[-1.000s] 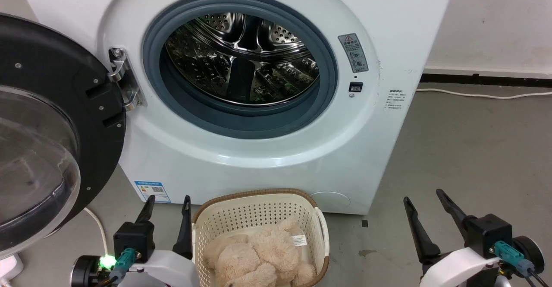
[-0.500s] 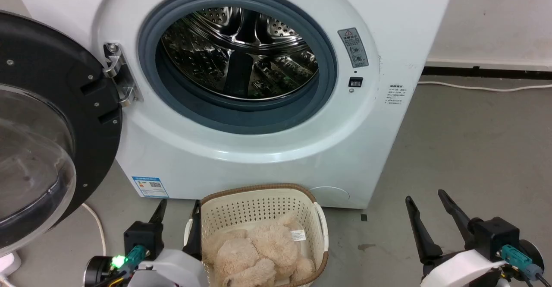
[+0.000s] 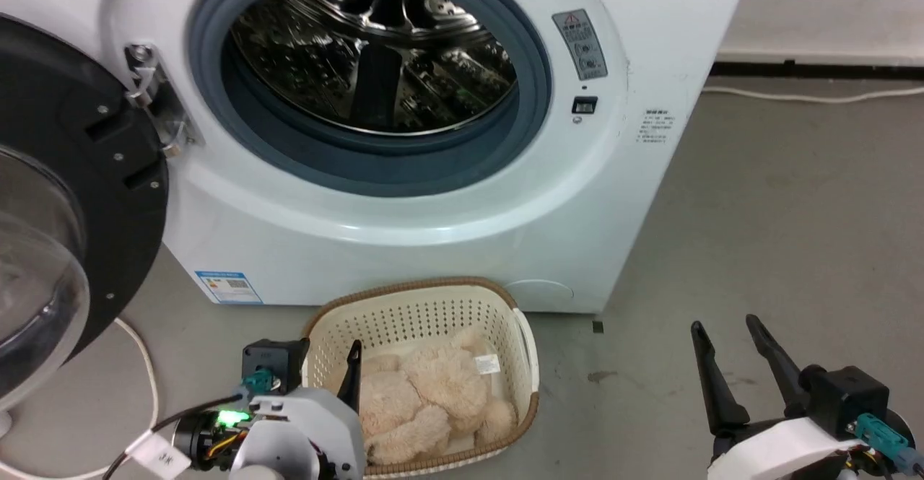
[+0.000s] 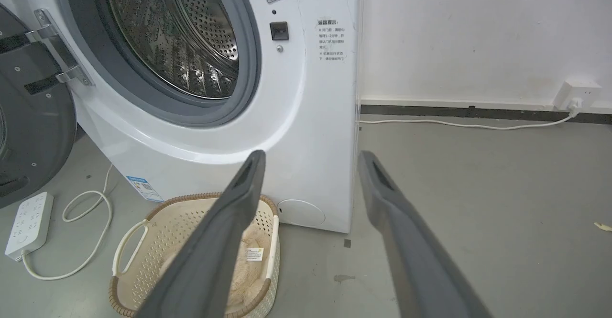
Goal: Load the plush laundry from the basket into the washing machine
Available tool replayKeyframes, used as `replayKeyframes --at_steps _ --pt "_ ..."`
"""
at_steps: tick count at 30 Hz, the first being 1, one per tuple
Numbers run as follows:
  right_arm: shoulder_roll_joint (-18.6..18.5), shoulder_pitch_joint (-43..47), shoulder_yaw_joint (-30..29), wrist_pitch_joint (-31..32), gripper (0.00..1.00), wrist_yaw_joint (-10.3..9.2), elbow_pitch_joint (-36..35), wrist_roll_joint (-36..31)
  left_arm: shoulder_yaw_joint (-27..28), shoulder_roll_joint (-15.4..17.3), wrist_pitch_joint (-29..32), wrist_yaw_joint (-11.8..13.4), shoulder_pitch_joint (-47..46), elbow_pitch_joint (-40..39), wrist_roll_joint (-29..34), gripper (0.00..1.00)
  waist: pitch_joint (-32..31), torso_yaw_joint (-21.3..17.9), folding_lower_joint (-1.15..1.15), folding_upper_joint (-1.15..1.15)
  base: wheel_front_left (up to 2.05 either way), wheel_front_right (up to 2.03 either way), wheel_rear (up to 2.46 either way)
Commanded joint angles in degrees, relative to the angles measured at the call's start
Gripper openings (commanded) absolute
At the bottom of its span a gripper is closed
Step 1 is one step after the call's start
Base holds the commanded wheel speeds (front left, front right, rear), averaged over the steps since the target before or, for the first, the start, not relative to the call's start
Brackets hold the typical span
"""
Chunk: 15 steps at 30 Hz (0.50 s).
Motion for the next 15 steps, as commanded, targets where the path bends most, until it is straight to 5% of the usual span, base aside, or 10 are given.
replayKeyframes --at_steps 1,15 --pt "-0.01 -0.45 -0.20 -0.66 1.00 0.01 0.09 0.89 -0.61 0.55 0.91 -0.23 -1.69 1.50 -0.77 1.00 1.09 -0.54 -0.01 0.00 0.00 0.00 0.00" --pt "-0.01 -2.02 -0.72 -2.57 1.00 0.02 -1.11 4.76 -3.45 2.32 8.25 -0.64 -9.47 9.82 -3.39 1.00 9.72 -3.29 -0.01 0.00 0.00 0.00 0.00"
